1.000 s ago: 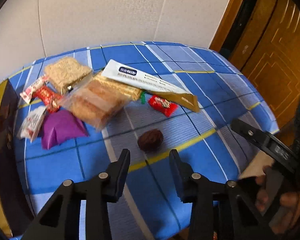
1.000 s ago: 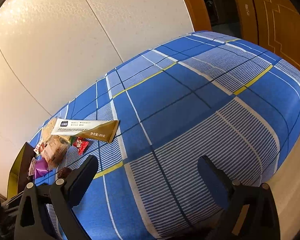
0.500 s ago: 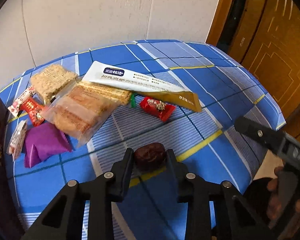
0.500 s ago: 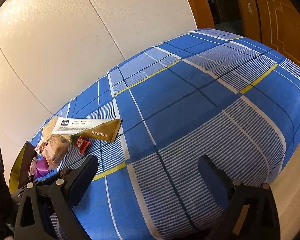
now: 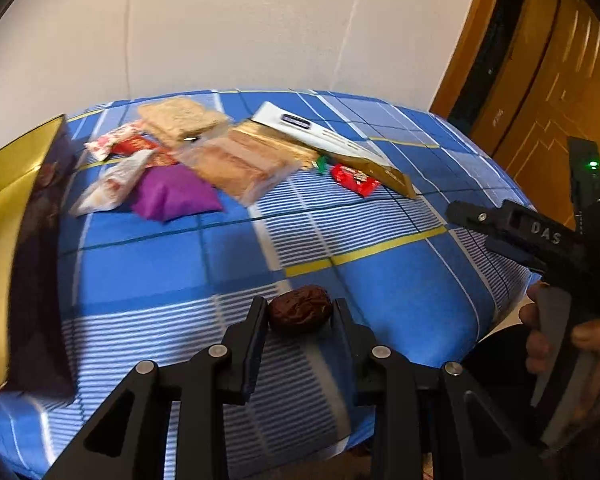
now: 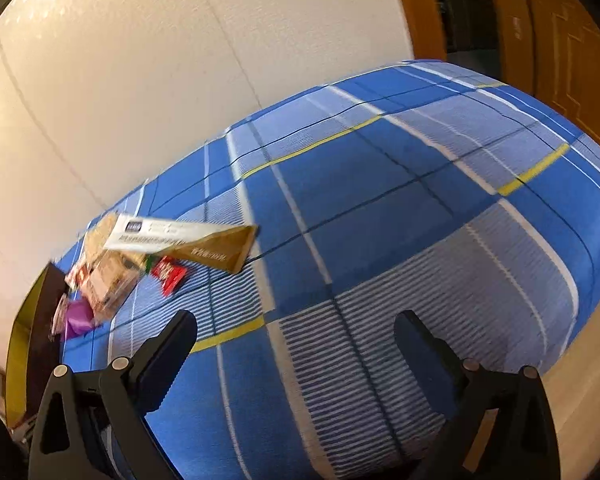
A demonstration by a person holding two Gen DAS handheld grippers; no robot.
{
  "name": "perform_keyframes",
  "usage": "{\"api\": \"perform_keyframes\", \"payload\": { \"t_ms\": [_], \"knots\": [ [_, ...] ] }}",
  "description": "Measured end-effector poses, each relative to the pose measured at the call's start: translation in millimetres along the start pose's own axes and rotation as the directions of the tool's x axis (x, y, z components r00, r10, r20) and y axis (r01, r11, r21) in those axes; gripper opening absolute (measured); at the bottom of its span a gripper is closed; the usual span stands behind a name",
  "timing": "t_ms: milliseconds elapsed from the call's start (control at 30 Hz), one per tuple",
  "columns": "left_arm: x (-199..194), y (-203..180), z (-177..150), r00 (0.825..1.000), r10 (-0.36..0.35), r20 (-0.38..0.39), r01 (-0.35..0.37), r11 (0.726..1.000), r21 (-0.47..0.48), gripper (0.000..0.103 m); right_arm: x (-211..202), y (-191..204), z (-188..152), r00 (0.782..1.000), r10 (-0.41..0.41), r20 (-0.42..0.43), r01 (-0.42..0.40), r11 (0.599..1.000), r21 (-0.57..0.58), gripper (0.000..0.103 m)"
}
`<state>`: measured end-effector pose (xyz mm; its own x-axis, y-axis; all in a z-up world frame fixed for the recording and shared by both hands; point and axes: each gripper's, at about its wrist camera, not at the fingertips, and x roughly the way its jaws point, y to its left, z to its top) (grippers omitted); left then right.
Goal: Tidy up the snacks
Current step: 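Carry the date with the left gripper into the gold tray and open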
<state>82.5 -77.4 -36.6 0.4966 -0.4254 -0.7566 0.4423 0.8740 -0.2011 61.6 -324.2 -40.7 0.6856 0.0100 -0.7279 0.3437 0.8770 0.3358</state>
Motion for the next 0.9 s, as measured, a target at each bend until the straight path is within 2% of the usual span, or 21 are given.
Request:
{"api": "perform_keyframes", "payload": {
  "t_ms": [67,200,333,500,633,733,800,900],
  "knots": [
    [-7.3,6.0,-0.9,1.0,-0.016,0.008,0.016,0.999,-0.029,0.032,5.2,10.6,1.5,0.999,0.02,-0.024,-0.022,0.998,-0.056,0.092],
    [-33.6,11.9,2.8,0.998,-0.035,0.06,0.037,0.998,-0.043,0.032,16.8,36.4,6.7,0.995,0.067,-0.072,-0.078,0.982,-0.171,0.089],
    [-64.9,30.2,13.9,0.992,-0.028,0.126,0.038,0.996,-0.076,0.032,18.9,58.7,15.2,0.995,0.077,-0.064,-0.092,0.956,-0.279,0.086],
    [-94.9,82.5,37.5,0.985,-0.002,0.174,0.039,0.976,-0.212,0.032,25.7,77.2,36.6,0.994,0.076,-0.073,-0.099,0.917,-0.386,0.086],
    [-102.8,130.8,53.0,0.983,0.065,0.173,-0.005,0.945,-0.327,0.032,31.6,96.4,50.4,0.992,0.081,-0.1,-0.119,0.865,-0.487,0.086],
    [-98.1,164.1,62.4,0.983,0.119,0.143,-0.053,0.915,-0.401,0.032,43.5,111.3,55.6,0.991,0.06,-0.123,-0.118,0.824,-0.554,0.086],
    [-89.4,179.7,65.7,0.986,0.118,0.121,-0.055,0.9,-0.432,0.033,56.5,120.3,57.7,0.986,0.048,-0.162,-0.135,0.801,-0.584,0.086],
    [-74.8,196.0,72.4,0.984,0.157,0.083,-0.103,0.887,-0.451,0.033,73.6,131.0,57.0,0.981,0.015,-0.195,-0.137,0.762,-0.633,0.086]
  ]
}}
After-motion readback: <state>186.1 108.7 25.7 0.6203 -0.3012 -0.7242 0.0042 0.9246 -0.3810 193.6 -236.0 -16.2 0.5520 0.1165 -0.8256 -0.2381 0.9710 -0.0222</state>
